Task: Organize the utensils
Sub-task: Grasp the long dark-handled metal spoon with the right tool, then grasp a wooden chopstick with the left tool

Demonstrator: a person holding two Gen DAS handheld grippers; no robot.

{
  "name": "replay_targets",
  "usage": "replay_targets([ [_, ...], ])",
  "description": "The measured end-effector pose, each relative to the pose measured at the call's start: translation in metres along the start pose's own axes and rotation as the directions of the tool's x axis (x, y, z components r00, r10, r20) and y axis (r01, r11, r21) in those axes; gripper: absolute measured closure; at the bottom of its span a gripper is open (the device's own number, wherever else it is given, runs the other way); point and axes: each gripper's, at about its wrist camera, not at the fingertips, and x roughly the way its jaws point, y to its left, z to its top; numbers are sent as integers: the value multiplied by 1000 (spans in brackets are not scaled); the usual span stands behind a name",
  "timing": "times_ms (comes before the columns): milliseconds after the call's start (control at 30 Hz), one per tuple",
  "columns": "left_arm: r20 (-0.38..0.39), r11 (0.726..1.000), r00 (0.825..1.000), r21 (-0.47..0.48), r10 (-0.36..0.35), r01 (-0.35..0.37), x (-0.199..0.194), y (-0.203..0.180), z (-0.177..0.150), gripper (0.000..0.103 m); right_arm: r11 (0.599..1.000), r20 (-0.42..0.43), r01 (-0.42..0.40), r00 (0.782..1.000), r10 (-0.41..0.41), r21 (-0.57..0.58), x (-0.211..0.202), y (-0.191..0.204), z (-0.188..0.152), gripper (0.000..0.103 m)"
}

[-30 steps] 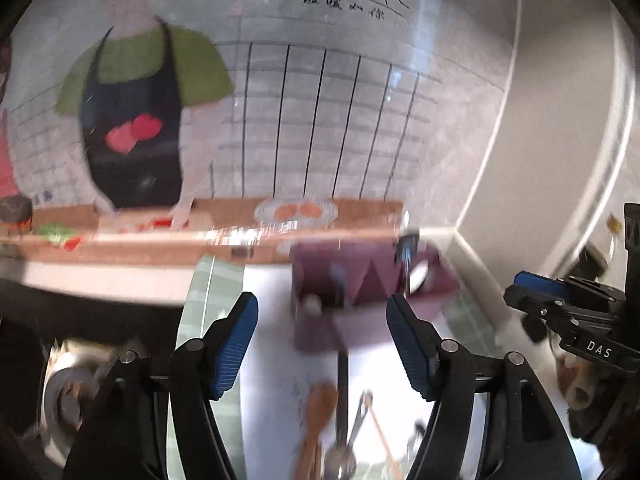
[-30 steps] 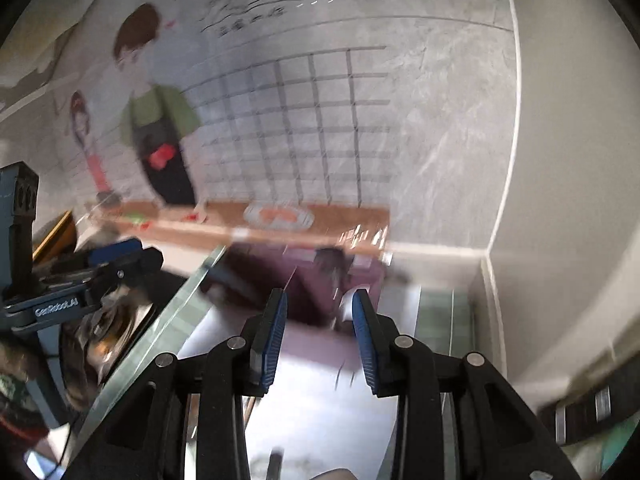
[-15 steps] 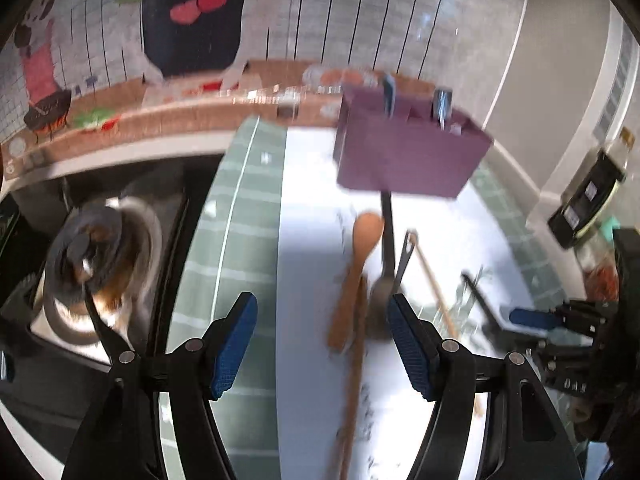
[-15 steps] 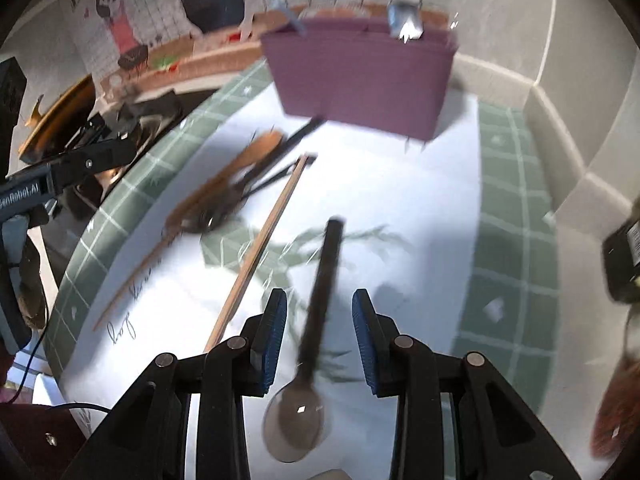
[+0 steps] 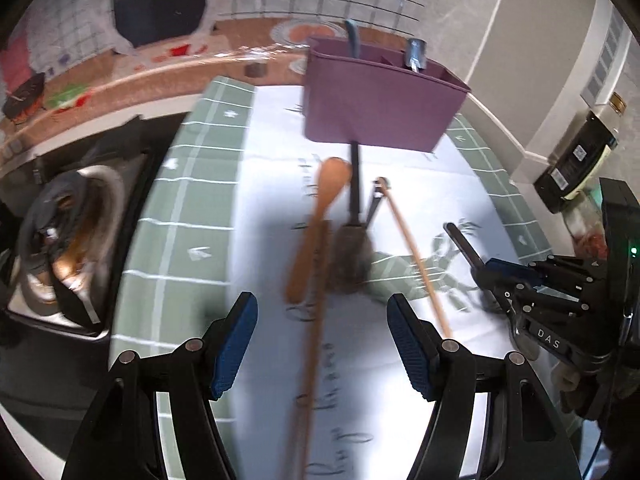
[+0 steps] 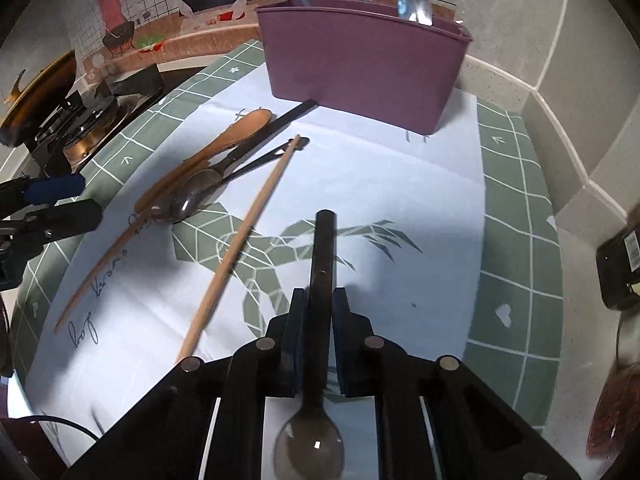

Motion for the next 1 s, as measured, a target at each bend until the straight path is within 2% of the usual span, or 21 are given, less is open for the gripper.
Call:
replay_targets([
  [33, -6, 1000, 1000, 5, -9, 9, 2, -5, 3, 37, 1000, 7, 3, 1000, -3, 19, -4, -6, -1, 91],
  [100, -23, 1000, 999, 17, -26, 26, 10, -20, 11, 47, 999, 14, 3, 1000, -3, 39, -7, -13, -3, 91],
  [267, -58, 998, 998, 52, -34, 37, 30, -57, 25, 65, 992, 56, -1, 998, -6, 126, -31, -48, -11, 91],
  [367, -112, 997, 992, 58, -51, 57, 48, -75, 33, 66, 990, 76, -14, 997, 3, 143, -38, -56, -13, 91],
  [600, -206, 996, 978, 83, 40, -24, 79, -92, 47, 68, 986, 105, -40, 994, 23, 164, -43, -63, -15, 91],
  [833, -218, 993, 974, 104, 68, -46, 91, -102, 57, 72, 981, 123, -46, 992, 22, 189, -46, -69, -16, 91],
  [967, -226, 995, 971, 80, 82, -65, 94, -104, 59, 72, 978, 126, -42, 992, 16, 206, -47, -73, -18, 91],
  [1000, -225, 996, 972, 72, 72, -57, 94, -103, 60, 77, 977, 123, -41, 992, 15, 210, -47, -74, -18, 91],
])
